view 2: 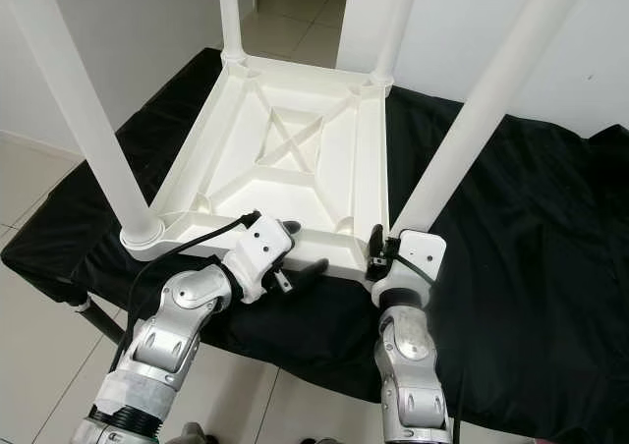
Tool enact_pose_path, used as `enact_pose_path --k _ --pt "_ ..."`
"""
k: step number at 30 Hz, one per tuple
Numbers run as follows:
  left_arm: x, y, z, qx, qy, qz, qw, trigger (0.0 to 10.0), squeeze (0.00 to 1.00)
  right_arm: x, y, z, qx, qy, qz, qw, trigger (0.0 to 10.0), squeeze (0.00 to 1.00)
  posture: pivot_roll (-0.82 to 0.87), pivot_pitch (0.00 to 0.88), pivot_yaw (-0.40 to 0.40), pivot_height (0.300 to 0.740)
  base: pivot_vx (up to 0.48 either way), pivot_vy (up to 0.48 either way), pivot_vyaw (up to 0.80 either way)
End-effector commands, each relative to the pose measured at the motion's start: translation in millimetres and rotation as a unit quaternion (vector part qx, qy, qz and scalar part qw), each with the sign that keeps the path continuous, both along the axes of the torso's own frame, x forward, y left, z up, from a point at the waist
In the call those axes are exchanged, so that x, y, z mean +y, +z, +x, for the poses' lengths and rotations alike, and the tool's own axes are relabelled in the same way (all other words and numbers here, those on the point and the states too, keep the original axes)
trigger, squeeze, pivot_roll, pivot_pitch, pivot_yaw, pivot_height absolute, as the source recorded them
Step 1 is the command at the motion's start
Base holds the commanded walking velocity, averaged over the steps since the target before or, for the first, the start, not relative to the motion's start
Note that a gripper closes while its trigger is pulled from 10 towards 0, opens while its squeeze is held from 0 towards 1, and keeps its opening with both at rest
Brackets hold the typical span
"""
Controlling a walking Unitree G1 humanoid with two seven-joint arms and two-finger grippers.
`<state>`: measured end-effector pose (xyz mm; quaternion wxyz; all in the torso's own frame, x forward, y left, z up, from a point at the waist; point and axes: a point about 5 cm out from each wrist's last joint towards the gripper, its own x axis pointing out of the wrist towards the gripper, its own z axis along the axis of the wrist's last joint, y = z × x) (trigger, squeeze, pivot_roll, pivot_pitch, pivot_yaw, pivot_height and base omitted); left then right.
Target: Building children table
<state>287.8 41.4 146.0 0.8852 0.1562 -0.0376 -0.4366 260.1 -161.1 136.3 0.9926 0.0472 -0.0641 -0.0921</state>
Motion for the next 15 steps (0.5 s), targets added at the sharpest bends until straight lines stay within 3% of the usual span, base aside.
enact_pose_path --k 1,10,12,14,15 --pt "3.8 2 3.9 -0.02 0.074 -0.013 0.997 10.0 0.0 -3.8 -4 -0.9 0.009 0.001 0.0 1.0 10.0 1.0 0.05 0.107 -0.067 0.74 0.0 0.0 0.0" --pt "4.9 3 4.7 -0.022 0.077 -0.014 0.997 10.0 0.0 -15.1 -5 -1.0 -0.001 0.059 -0.016 0.998 10.0 1.0 0.05 0.104 -0.065 0.74 0.0 0.0 0.0" --pt "4.8 3 5.0 -0.022 0.077 -0.014 0.997 10.0 0.0 -16.0 -6 0.3 0.003 0.086 -0.015 0.996 10.0 1.0 0.05 0.103 -0.064 0.74 0.0 0.0 0.0" --pt "4.1 4 5.7 -0.023 0.076 -0.014 0.997 10.0 0.0 -15.9 -6 2.7 0.005 0.157 -0.024 0.987 10.0 1.0 0.04 0.1 -0.06 0.74 0.0 0.0 0.0" --pt "4.1 4 5.7 -0.023 0.076 -0.014 0.997 10.0 0.0 -15.9 -6 2.7 0.005 0.157 -0.024 0.987 10.0 1.0 0.04 0.1 -0.06 0.74 0.0 0.0 0.0"
